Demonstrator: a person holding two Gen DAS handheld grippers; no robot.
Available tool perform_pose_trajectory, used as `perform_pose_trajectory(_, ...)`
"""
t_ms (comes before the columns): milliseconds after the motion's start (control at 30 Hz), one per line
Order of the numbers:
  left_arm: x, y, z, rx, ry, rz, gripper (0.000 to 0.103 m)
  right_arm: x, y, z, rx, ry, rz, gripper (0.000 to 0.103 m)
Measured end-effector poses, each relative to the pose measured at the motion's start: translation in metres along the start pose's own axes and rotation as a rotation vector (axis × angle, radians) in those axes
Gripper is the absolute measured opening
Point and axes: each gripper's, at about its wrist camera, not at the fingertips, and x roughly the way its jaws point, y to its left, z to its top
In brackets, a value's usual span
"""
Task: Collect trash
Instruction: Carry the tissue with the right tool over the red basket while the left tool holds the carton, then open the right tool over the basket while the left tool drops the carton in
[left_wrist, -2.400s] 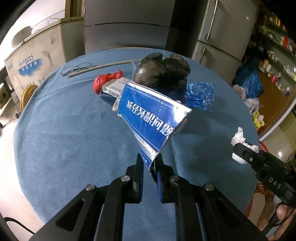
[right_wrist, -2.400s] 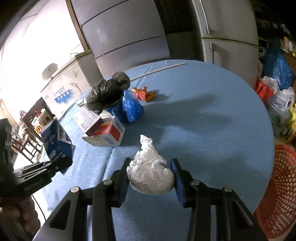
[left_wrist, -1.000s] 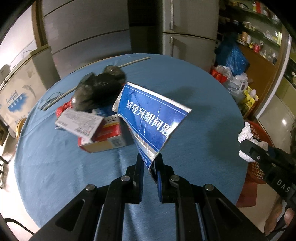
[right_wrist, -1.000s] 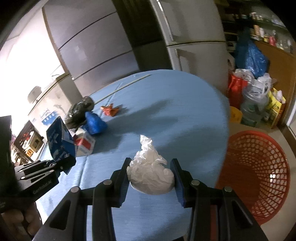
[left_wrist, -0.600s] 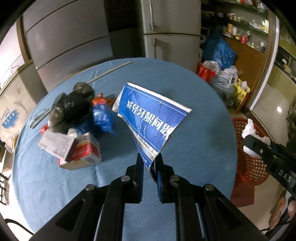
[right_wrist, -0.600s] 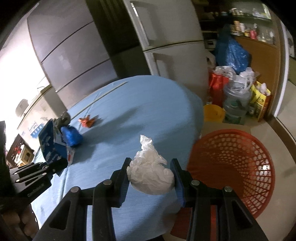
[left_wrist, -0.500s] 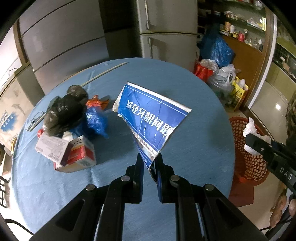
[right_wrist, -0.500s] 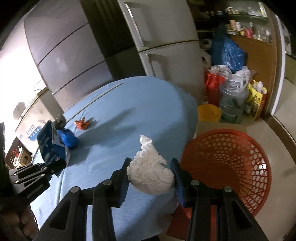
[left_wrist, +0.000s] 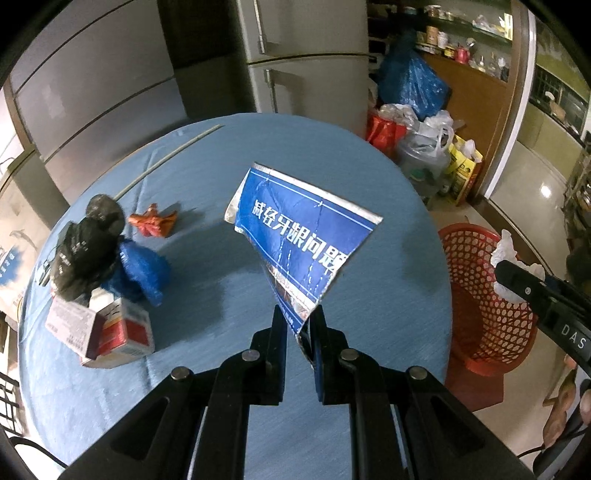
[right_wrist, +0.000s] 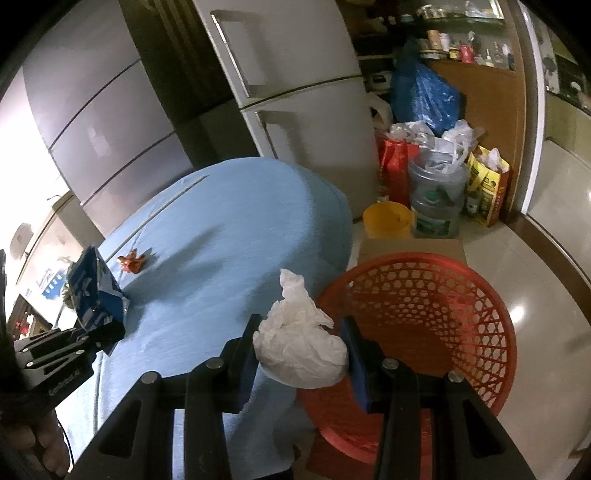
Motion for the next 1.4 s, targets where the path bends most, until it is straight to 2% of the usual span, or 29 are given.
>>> perform_pose_trajectory(433, 0.017, -0.043, 0.02, 0.086, 0.017, -0.047, 0.012, 0.003, -0.052, 0.002, 0.079, 0.008, -0.08, 0.045)
perform_pose_trajectory(800, 0.03, -0.097, 0.036, 0.163, 0.029, -0.148, 0.012, 0.008, -0.093, 0.004, 0.131, 0.026, -0.143, 0.045)
perform_pose_trajectory(1033, 0.035, -0.123, 0.038, 0.207, 0.037, -0.192, 0.012, 0.027, -0.116, 0.003, 0.174, 0.101, -0.156, 0.056)
perform_pose_trajectory(1133, 0.039, -0.135, 0.038, 0.23, 0.051, -0.213, 0.012, 0.024, -0.123, 0.002, 0.192, 0.089, -0.174, 0.069)
perform_pose_trajectory(1400, 0.051, -0.165, 0.035, 0.288, 0.097, -0.262, 0.013, 0.0, -0.146, 0.004, 0.258, 0.018, -0.201, 0.069)
